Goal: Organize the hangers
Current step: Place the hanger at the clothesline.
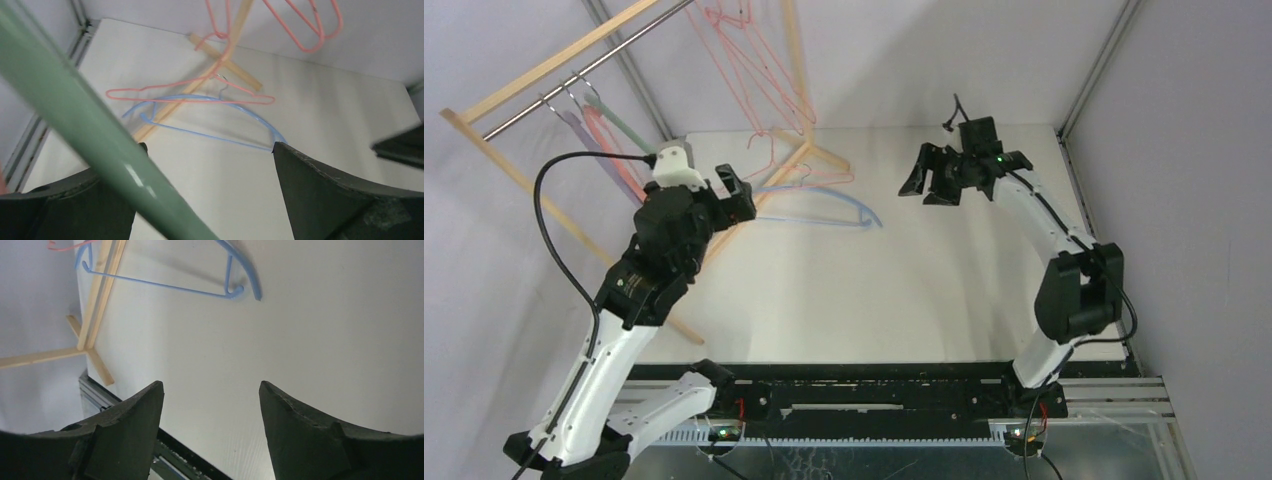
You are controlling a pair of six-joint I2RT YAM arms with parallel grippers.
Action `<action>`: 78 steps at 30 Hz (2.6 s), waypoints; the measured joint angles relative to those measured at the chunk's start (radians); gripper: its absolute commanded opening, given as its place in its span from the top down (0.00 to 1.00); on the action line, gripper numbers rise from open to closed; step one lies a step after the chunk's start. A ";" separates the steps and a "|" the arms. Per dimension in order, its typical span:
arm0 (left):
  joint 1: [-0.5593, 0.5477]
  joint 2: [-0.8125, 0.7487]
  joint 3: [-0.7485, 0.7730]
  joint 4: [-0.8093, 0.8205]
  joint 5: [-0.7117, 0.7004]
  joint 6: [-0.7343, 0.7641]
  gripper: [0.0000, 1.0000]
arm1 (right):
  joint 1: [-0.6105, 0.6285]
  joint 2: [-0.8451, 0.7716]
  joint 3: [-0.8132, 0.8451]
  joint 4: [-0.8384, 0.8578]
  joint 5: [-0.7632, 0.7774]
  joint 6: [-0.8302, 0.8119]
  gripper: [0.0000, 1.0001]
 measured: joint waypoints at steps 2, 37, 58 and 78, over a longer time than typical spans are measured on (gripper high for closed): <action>-0.050 -0.004 0.000 -0.023 -0.005 -0.005 0.00 | 0.025 0.054 0.051 -0.006 0.008 -0.032 0.23; -0.327 -0.087 -0.248 -0.200 0.020 -0.159 0.00 | 0.250 0.826 0.769 -0.191 0.407 -0.275 0.26; -0.338 -0.037 -0.207 -0.213 0.021 -0.168 0.01 | 0.285 0.891 0.837 -0.208 0.454 -0.283 0.99; -0.342 0.187 -0.205 -0.057 0.225 -0.077 0.01 | 0.304 0.418 0.151 -0.180 0.426 -0.276 0.96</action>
